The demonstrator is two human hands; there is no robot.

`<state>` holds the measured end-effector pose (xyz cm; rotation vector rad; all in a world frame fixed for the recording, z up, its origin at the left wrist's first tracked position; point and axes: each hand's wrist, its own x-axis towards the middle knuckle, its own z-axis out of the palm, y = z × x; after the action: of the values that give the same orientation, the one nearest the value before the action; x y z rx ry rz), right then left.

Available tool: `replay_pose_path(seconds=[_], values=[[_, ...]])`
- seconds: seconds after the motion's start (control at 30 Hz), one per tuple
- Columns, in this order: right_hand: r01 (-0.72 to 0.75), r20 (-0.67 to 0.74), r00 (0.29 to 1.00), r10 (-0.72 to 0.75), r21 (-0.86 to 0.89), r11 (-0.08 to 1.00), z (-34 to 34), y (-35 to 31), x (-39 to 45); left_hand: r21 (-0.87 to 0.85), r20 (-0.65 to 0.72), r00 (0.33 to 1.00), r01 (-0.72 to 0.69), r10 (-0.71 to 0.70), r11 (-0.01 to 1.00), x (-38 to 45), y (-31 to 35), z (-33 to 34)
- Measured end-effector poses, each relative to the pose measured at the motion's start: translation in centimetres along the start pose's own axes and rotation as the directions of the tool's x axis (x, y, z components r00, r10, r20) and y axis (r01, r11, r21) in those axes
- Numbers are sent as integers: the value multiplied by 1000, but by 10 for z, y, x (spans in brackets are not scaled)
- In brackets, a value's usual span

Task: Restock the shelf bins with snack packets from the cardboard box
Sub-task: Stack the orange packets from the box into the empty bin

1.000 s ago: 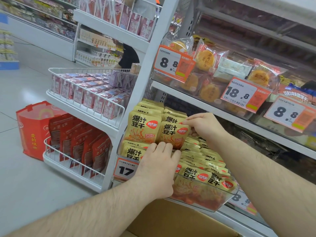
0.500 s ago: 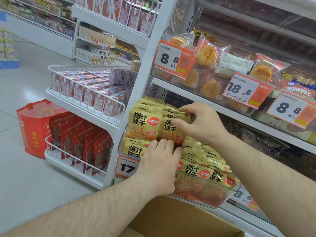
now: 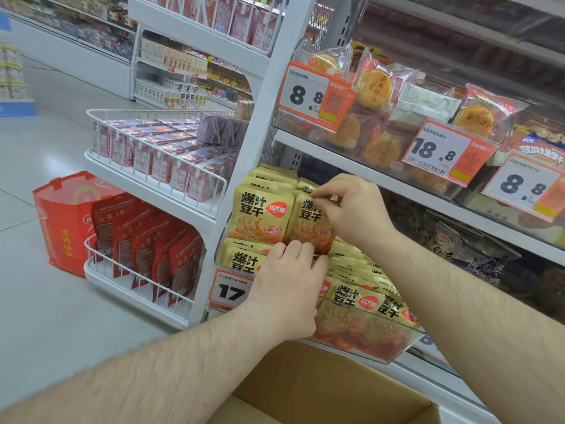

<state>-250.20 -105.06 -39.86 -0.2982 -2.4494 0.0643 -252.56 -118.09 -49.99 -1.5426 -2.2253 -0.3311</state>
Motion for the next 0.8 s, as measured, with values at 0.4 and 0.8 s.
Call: replay_pose_path(seconds=[0.4, 0.8], values=[[-11, -12, 1000, 10, -55, 998, -2, -3, -10, -36, 23, 1000, 13, -12, 999, 0, 3, -8], [-351, 225, 929, 294, 284, 892, 104, -46, -227, -218, 632, 774, 151, 22, 964, -90, -38, 35]])
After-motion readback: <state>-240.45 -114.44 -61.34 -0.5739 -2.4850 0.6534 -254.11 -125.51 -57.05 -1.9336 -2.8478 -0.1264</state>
